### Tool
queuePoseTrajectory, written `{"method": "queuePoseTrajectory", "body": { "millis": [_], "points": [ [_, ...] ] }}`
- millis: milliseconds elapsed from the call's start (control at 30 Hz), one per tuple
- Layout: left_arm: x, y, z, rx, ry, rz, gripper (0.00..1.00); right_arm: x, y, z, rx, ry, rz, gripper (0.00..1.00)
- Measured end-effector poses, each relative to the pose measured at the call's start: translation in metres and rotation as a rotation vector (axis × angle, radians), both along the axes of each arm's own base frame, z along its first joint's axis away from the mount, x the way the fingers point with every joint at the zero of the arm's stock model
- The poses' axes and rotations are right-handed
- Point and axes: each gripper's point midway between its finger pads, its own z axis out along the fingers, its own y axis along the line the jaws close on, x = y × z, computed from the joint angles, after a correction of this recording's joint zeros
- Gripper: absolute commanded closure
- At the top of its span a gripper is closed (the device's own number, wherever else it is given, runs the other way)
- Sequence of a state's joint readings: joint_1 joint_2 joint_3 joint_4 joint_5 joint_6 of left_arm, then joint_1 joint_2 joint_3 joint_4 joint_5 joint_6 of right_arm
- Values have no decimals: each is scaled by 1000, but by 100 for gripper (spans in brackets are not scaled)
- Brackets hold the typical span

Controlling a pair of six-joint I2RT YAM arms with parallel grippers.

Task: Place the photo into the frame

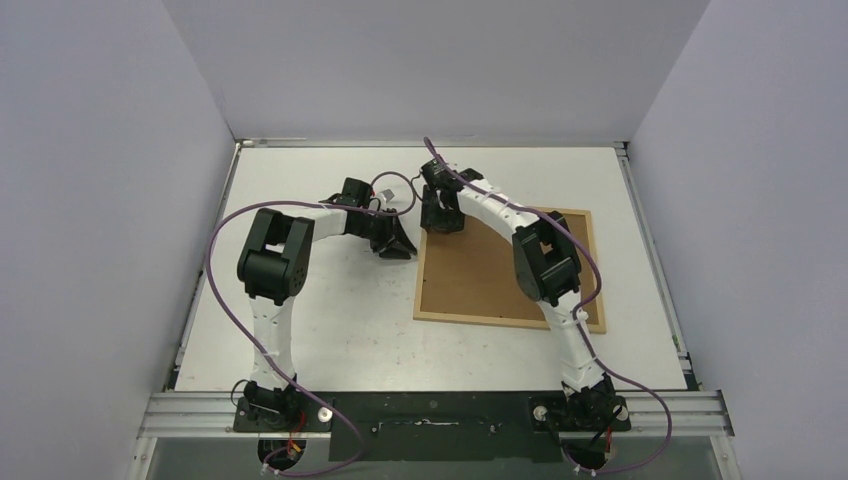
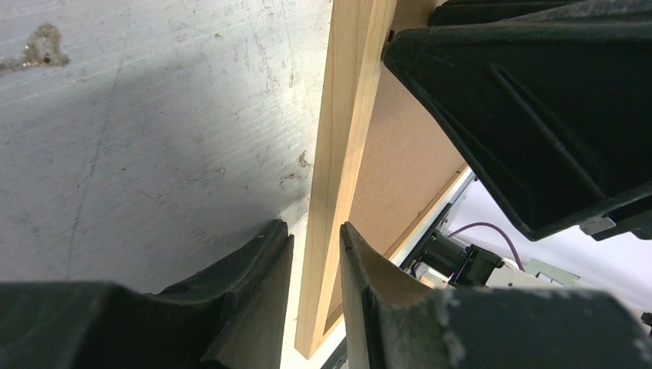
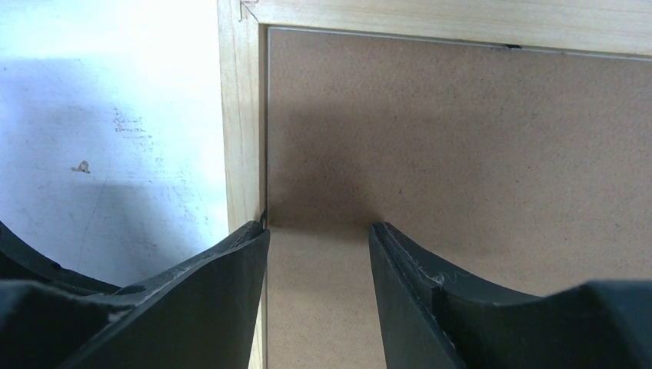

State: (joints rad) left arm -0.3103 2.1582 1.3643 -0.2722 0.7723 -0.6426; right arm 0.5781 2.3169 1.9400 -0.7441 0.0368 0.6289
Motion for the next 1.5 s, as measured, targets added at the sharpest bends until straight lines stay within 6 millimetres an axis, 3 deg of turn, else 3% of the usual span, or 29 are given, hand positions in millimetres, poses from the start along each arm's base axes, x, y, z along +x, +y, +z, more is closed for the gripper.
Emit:
{"method": "queuePoseTrajectory", "body": {
  "millis": [267,600,867,1400,1500],
  "points": [
    [1,2,0,1,0,4,73,4,4,0,-30,-13,-3,66],
    [2,3,0,1,0,7,73,4,7,-2,10,-45,18,68],
    [2,3,-1,1,2,8,73,4,10,-3,114,-67,43,81],
    [4,3,-2,-2,4,9,73,5,12,-4,269,-135,117,85],
    [4,2,-2,-3,5,9,73,5,11,-4,307,-163,127,90]
  ]
}}
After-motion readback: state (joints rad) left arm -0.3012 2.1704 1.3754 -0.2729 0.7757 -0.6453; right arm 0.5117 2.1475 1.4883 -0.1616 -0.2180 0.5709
